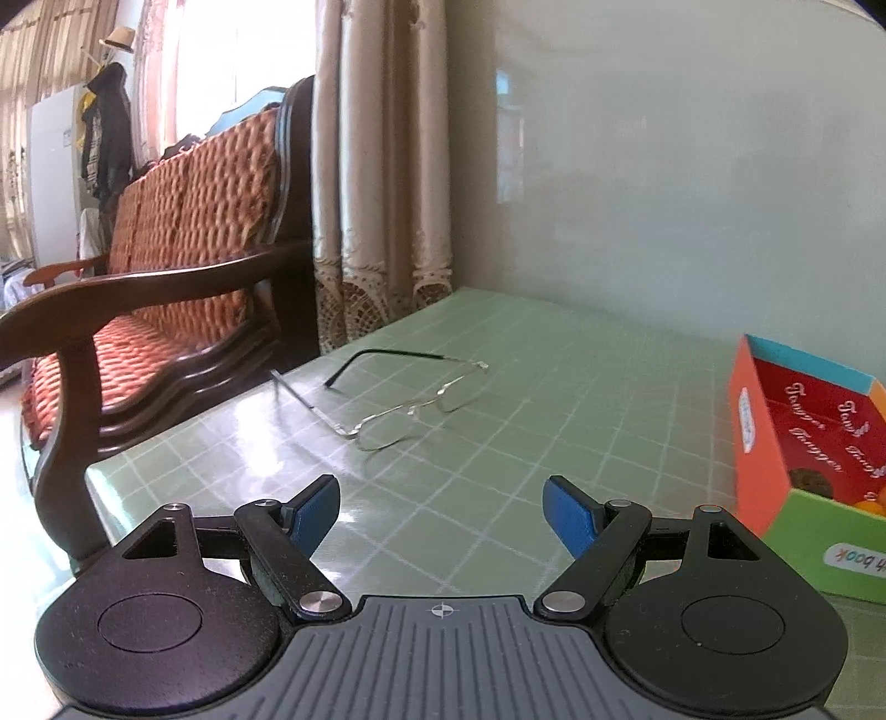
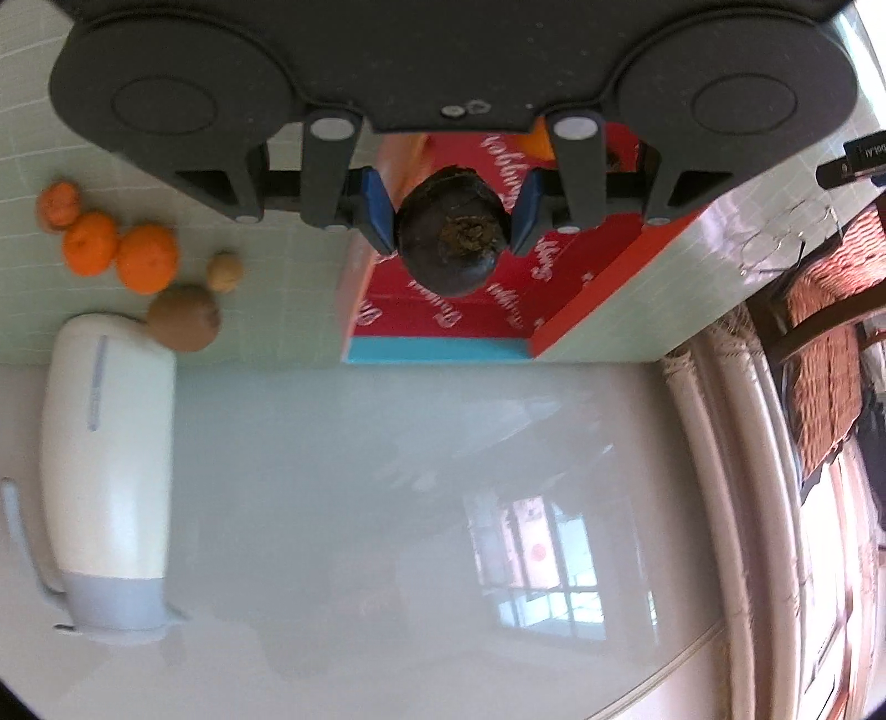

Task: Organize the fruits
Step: 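Carry the dark brown fruit over the red box and open the right tool, then withdraw the right tool from the box while the left tool moves toward the pile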

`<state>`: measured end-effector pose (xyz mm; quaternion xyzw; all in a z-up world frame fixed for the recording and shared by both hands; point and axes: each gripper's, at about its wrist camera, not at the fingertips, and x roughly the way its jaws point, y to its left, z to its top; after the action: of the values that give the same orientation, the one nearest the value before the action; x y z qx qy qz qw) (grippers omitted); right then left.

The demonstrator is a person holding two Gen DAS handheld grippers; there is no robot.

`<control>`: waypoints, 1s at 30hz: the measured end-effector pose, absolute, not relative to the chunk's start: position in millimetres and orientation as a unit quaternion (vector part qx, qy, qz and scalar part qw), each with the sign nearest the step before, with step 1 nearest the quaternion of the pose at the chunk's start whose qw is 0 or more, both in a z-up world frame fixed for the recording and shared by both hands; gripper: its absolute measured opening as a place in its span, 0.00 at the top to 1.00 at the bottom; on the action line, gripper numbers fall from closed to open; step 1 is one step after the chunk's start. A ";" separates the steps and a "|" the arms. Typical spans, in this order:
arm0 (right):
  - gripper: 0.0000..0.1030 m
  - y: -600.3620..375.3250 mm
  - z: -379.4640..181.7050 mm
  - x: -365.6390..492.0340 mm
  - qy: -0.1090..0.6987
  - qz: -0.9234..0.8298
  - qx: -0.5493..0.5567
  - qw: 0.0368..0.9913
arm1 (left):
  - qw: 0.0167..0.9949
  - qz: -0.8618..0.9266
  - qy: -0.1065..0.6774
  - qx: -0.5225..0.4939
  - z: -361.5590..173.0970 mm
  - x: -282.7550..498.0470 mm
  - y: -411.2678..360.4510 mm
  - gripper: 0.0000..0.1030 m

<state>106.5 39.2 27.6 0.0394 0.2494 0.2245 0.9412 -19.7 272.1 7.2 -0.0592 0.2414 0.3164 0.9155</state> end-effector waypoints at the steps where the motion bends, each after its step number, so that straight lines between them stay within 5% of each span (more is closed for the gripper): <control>1: 0.57 43.0 25.8 106.5 0.254 0.229 0.033 0.939 | 0.914 0.319 0.243 -0.061 6.4 -21.0 274.2 0.22; 5: 0.37 45.4 27.9 99.0 0.239 0.228 0.028 0.943 | 0.911 0.323 0.246 -0.068 5.2 -24.4 278.3 0.22; 10: 0.36 30.8 29.7 99.6 0.234 0.206 0.047 0.949 | 0.914 0.318 0.244 -0.066 5.6 -21.9 272.4 0.22; 14: 0.13 9.9 29.2 100.9 0.231 0.183 0.071 0.953 | 0.916 0.313 0.243 -0.065 7.0 -19.6 268.7 0.22; 30: 0.06 -90.9 34.8 103.1 0.231 0.079 0.120 0.962 | 0.925 0.294 0.233 -0.061 13.8 -8.3 245.6 0.18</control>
<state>103.1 -90.9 34.8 0.1202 0.2305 0.0787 0.9624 -8.3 245.6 13.8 -0.0607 0.2329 0.2940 0.9250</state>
